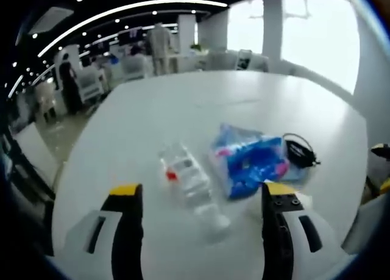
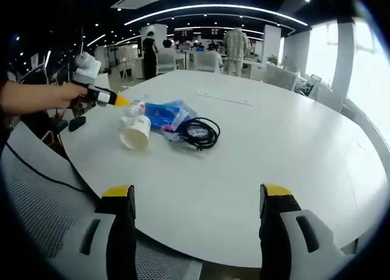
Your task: Arrange the tabletop items into an orderly group along one side of the table until the central work area is clear of visible clutter.
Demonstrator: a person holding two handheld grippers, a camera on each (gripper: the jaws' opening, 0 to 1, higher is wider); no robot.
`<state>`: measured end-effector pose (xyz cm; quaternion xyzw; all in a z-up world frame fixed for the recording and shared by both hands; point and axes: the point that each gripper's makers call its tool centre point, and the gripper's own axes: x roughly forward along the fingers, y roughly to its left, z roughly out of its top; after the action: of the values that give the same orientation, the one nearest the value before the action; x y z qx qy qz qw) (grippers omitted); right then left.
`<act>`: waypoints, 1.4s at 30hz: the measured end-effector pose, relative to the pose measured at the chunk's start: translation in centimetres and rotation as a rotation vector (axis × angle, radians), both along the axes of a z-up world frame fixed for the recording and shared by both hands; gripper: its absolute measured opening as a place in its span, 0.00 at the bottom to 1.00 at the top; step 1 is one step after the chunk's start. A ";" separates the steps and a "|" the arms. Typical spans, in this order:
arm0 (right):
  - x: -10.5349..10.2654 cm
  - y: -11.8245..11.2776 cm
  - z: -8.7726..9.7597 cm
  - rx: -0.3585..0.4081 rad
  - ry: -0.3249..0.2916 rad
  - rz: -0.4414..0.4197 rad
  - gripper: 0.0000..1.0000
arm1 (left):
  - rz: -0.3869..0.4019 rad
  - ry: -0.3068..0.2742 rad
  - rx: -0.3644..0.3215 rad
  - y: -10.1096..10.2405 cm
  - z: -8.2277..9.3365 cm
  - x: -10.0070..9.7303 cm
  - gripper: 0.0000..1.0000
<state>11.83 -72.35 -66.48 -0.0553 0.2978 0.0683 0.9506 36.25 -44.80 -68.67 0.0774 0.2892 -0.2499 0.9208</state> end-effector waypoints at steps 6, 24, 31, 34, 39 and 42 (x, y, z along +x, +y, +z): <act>0.0 0.0 -0.1 0.000 0.005 -0.001 0.82 | 0.004 0.028 0.001 -0.3 -1.0 0.5 0.73; -0.2 -0.2 -0.5 0.003 0.025 -0.008 0.79 | 0.010 0.118 0.015 -0.8 -4.2 2.6 0.64; -0.3 0.0 -0.7 -0.002 0.037 0.006 0.79 | 0.011 0.134 0.043 0.3 -4.7 3.0 0.57; -0.3 0.0 -0.7 -0.002 0.038 0.003 0.78 | 0.012 0.133 0.036 0.6 -4.5 3.0 0.59; -0.3 0.0 -0.7 -0.004 0.040 0.003 0.78 | 0.003 0.121 0.042 0.4 -4.4 3.3 0.59; -0.3 -0.1 -0.7 -0.005 0.038 -0.004 0.77 | -0.001 0.121 0.042 0.3 -4.5 3.3 0.60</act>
<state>11.49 -72.49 -67.17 -0.0555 0.3162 0.0666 0.9447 39.55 -44.46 -73.13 0.0816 0.3495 -0.2483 0.8997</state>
